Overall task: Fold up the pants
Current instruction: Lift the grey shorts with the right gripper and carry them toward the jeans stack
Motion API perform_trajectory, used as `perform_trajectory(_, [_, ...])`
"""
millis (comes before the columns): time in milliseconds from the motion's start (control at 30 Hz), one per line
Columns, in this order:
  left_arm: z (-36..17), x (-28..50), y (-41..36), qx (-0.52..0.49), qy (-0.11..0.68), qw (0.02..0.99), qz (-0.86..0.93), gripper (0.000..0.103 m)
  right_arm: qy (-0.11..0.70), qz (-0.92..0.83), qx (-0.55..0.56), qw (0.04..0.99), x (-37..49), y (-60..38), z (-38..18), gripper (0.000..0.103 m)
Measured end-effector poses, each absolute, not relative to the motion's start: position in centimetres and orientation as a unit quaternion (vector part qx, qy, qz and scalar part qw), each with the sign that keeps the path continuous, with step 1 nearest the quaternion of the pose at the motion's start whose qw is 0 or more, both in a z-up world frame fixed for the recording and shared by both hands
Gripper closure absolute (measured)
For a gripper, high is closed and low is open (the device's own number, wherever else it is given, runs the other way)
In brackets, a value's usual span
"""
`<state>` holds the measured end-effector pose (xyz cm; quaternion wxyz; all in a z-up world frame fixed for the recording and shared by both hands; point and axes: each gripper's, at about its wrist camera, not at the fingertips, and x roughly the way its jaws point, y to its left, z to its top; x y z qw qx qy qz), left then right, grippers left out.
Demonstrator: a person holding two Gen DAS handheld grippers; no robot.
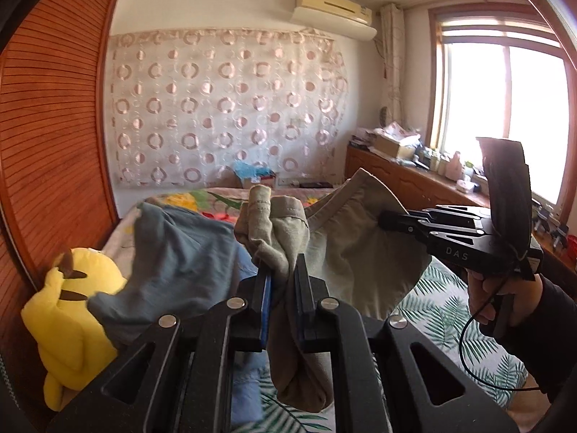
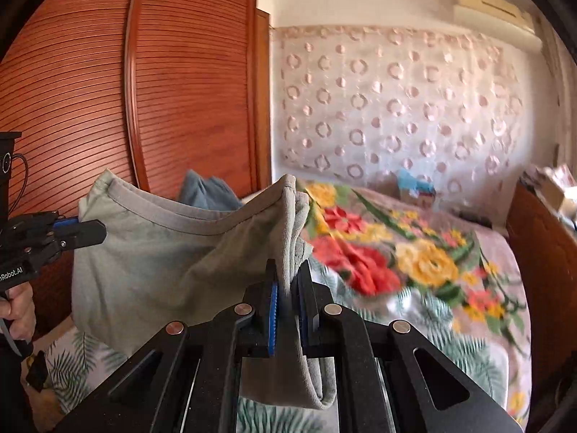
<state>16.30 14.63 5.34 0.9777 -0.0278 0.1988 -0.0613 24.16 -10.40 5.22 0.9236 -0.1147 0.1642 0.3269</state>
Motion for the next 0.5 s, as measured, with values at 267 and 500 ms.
perform_trajectory(267, [5.9,16.7,20.7,-0.062,0.170,0.984,0.005,0.091,0.123,0.364,-0.162,0.909,29.2,-3.3,7.2,0.094])
perform_trajectory(500, [3.5,18.1,23.9,-0.085,0.178,0.980,0.042,0.091,0.119,0.374,-0.199,0.898,33.4,1.5,6.5,0.094])
